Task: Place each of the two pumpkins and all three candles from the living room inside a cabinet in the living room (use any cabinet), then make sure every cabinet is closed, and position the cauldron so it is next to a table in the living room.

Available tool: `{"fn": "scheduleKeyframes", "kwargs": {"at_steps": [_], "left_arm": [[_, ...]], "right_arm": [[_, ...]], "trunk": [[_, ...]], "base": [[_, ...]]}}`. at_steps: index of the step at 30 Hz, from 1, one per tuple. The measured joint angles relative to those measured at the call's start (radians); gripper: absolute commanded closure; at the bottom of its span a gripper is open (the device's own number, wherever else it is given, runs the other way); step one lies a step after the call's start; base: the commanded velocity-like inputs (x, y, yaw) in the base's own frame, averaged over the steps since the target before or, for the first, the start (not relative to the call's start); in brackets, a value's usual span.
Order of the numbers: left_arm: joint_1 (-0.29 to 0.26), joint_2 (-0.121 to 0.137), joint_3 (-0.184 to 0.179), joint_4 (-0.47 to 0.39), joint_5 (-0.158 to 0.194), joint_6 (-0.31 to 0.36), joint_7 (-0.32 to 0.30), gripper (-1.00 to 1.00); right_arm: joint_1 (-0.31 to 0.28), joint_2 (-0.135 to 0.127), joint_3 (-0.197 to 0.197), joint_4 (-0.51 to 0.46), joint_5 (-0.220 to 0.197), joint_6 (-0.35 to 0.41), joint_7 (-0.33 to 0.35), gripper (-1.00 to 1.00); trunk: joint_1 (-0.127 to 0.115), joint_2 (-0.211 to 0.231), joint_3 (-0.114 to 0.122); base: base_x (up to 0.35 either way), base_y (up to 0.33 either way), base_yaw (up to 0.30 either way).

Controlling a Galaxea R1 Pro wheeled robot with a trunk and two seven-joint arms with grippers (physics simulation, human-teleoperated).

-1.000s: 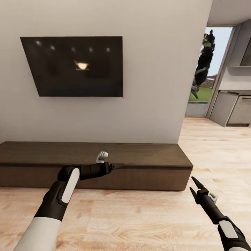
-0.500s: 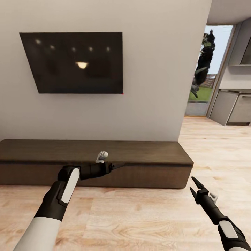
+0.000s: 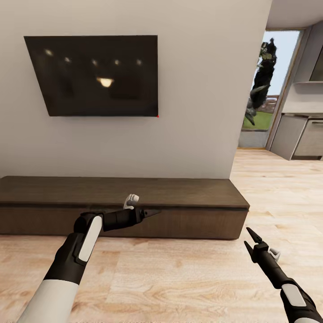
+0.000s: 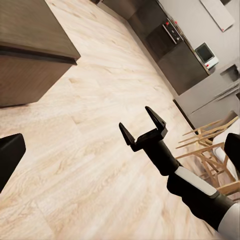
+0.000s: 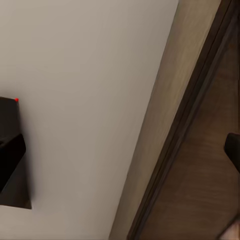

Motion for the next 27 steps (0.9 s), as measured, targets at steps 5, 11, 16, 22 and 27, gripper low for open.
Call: {"fn": "scheduleKeyframes", "kwargs": {"at_steps": [5, 11, 16, 22, 27], "left_arm": [[0.0, 0.0, 0.0, -0.001, -0.003, 0.001, -0.036, -1.0], [0.0, 0.001, 0.0, 0.0, -0.008, 0.014, -0.105, -1.0], [0.0, 0.001, 0.0, -0.001, -0.01, 0.018, -0.123, -1.0], [0.0, 0.003, 0.0, -0.002, -0.009, 0.019, -0.128, -1.0], [0.0, 0.004, 0.0, -0.001, -0.009, 0.019, -0.131, -1.0]], "right_arm": [[0.0, 0.0, 0.0, 0.0, -0.001, 0.001, 0.004, -1.0], [0.0, -0.001, 0.0, 0.0, -0.002, 0.004, 0.014, -1.0], [0.0, -0.003, -0.001, 0.0, -0.002, 0.004, 0.063, -1.0], [0.0, -0.008, -0.003, 0.0, -0.002, 0.006, 0.107, -1.0], [0.0, -0.009, -0.003, 0.0, -0.002, 0.007, 0.112, -1.0]], "trunk": [[0.019, -0.035, -0.016], [0.042, -0.077, -0.034], [0.061, -0.112, -0.05], [0.084, -0.154, -0.069], [0.104, -0.189, -0.085]], "base": [[0.0, 0.0, 0.0], [0.0, 0.0, 0.0], [0.0, 0.0, 0.0], [0.0, 0.0, 0.0], [0.0, 0.0, 0.0]]}}
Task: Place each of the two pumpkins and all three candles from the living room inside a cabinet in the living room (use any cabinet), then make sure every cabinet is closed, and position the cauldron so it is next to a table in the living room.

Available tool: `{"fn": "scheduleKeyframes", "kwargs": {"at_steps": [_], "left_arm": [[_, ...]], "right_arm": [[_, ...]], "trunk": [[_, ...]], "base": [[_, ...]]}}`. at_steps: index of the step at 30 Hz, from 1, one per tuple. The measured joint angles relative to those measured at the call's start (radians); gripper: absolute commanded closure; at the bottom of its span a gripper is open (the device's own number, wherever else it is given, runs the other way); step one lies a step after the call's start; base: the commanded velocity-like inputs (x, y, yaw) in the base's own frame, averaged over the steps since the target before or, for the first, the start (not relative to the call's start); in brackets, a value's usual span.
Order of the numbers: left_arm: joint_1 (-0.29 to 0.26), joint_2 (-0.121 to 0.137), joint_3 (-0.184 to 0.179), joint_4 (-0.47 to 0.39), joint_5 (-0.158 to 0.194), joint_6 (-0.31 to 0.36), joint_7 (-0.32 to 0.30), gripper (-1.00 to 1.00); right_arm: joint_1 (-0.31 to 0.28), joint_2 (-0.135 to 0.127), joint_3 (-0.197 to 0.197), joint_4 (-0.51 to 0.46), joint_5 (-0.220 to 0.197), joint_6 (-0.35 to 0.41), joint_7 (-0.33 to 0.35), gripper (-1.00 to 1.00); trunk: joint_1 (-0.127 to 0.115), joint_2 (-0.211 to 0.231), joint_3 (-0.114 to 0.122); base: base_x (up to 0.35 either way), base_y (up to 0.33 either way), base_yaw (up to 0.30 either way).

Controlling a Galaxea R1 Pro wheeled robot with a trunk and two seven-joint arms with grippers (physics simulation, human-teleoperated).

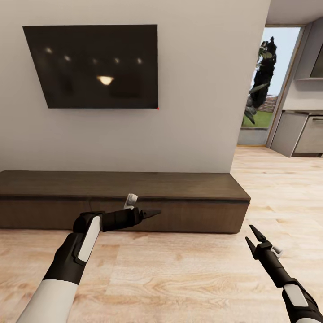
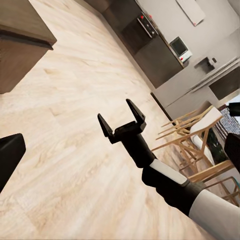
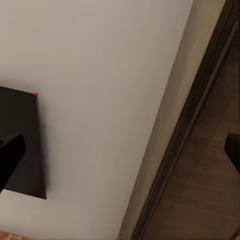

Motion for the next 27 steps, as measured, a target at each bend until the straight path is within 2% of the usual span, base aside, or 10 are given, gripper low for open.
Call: {"fn": "scheduleKeyframes", "kwargs": {"at_steps": [10, 27], "left_arm": [[0.0, 0.002, 0.0, 0.001, 0.003, 0.001, -0.005, -1.0], [0.0, 0.001, 0.0, 0.001, 0.001, 0.0, -0.007, -1.0]], "right_arm": [[0.001, -0.001, 0.0, 0.0, 0.001, 0.0, 0.002, -1.0], [0.001, -0.001, 0.001, 0.0, 0.001, 0.0, -0.002, -1.0]], "trunk": [[0.0, 0.0, 0.0], [-0.001, 0.0, 0.0]], "base": [[0.055, 0.0, 0.0], [0.32, 0.0, 0.0]]}}
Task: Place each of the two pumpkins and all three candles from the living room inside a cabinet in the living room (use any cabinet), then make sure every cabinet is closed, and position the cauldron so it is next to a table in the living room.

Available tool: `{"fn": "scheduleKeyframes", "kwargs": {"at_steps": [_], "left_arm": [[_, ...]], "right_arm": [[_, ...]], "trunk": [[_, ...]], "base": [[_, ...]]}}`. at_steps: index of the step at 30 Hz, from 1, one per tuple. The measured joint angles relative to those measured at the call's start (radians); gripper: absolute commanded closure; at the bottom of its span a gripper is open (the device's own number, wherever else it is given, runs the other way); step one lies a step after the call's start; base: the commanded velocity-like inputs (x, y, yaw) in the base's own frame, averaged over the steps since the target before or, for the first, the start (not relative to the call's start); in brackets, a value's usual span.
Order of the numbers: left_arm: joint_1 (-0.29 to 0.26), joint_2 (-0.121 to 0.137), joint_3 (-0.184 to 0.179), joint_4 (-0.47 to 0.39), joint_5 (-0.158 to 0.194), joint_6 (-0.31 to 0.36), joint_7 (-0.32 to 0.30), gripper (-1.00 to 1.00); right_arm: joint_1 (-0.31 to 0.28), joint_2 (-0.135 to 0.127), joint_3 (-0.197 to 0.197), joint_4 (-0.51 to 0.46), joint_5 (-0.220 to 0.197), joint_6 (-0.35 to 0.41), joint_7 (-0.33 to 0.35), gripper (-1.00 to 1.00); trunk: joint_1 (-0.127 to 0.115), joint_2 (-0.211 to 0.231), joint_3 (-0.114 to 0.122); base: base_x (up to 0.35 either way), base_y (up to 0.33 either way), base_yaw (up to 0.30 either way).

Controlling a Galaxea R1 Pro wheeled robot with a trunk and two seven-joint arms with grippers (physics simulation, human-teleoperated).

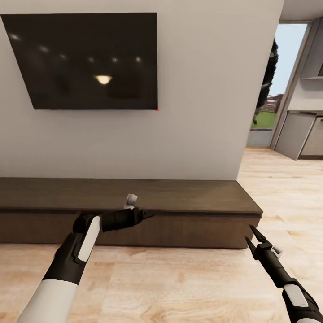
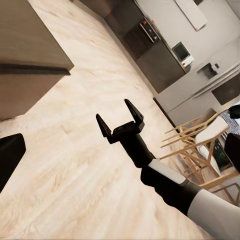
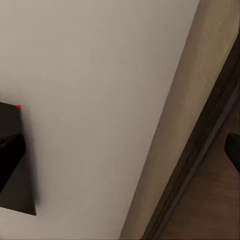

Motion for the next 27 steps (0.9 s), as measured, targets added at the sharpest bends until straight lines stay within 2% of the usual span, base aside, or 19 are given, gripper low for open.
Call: {"fn": "scheduleKeyframes", "kwargs": {"at_steps": [6, 15, 19, 27], "left_arm": [[0.0, 0.0, 0.0, -0.001, 0.001, 0.0, 0.0, -1.0], [0.001, 0.001, 0.0, -0.002, 0.004, 0.0, -0.001, -1.0], [0.002, 0.001, 0.0, -0.003, 0.004, 0.0, -0.001, -1.0], [0.003, 0.002, 0.0, -0.003, 0.005, -0.001, -0.002, -1.0]], "right_arm": [[0.0, 0.0, 0.0, 0.0, 0.0, 0.0, 0.0, -1.0], [0.0, 0.0, 0.0, 0.0, 0.0, 0.0, -0.002, -1.0], [0.0, 0.0, 0.0, 0.0, 0.0, 0.0, -0.001, -1.0], [0.0, 0.0, 0.0, 0.0, 0.0, 0.0, -0.001, -1.0]], "trunk": [[0.0, 0.0, 0.0], [0.001, 0.0, 0.0], [0.016, -0.028, -0.013], [0.02, -0.03, -0.043]], "base": [[0.245, 0.0, 0.0], [0.035, 0.0, 0.0], [0.006, 0.0, 0.0], [0.001, 0.0, 0.0]]}}
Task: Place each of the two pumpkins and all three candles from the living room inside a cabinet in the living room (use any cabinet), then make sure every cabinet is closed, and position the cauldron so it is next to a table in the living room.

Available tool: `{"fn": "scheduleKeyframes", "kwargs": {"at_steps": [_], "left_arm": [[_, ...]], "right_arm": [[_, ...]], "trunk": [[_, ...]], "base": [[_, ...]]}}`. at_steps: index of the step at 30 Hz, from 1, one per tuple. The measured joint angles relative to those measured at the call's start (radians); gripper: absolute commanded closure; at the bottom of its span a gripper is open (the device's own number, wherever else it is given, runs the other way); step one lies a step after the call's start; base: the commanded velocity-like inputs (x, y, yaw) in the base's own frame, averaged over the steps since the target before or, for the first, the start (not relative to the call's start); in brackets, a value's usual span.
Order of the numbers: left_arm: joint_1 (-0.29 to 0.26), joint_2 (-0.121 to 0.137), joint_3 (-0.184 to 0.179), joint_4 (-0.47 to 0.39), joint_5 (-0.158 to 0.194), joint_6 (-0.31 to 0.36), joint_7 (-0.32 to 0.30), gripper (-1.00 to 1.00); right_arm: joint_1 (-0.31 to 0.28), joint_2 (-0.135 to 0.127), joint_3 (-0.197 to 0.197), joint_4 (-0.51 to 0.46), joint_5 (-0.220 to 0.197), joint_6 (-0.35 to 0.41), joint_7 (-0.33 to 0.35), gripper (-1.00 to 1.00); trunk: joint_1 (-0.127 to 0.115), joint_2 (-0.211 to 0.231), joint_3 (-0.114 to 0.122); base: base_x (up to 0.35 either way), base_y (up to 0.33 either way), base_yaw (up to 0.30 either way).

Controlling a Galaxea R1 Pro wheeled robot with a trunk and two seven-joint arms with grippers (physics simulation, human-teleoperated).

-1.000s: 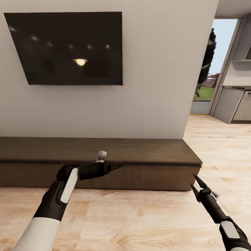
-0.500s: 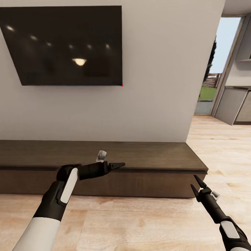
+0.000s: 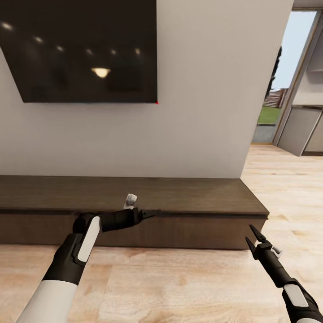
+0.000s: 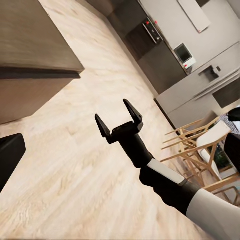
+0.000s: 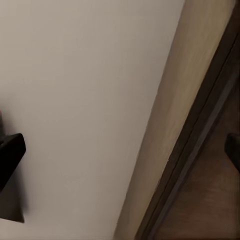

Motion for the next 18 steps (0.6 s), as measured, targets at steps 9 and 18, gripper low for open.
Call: {"fn": "scheduleKeyframes", "kwargs": {"at_steps": [9, 18], "left_arm": [[0.0, 0.0, 0.0, 0.0, -0.001, 0.0, 0.0, -1.0], [0.0, 0.0, 0.0, 0.0, -0.001, 0.0, 0.0, -1.0]], "right_arm": [[0.0, -0.001, -0.001, 0.0, 0.0, 0.0, -0.005, -1.0], [0.0, -0.001, -0.001, 0.0, -0.001, 0.0, -0.039, -1.0]], "trunk": [[0.004, -0.002, -0.035], [0.008, -0.004, -0.07]], "base": [[0.0, 0.0, 0.0], [0.0, 0.0, 0.0]]}}
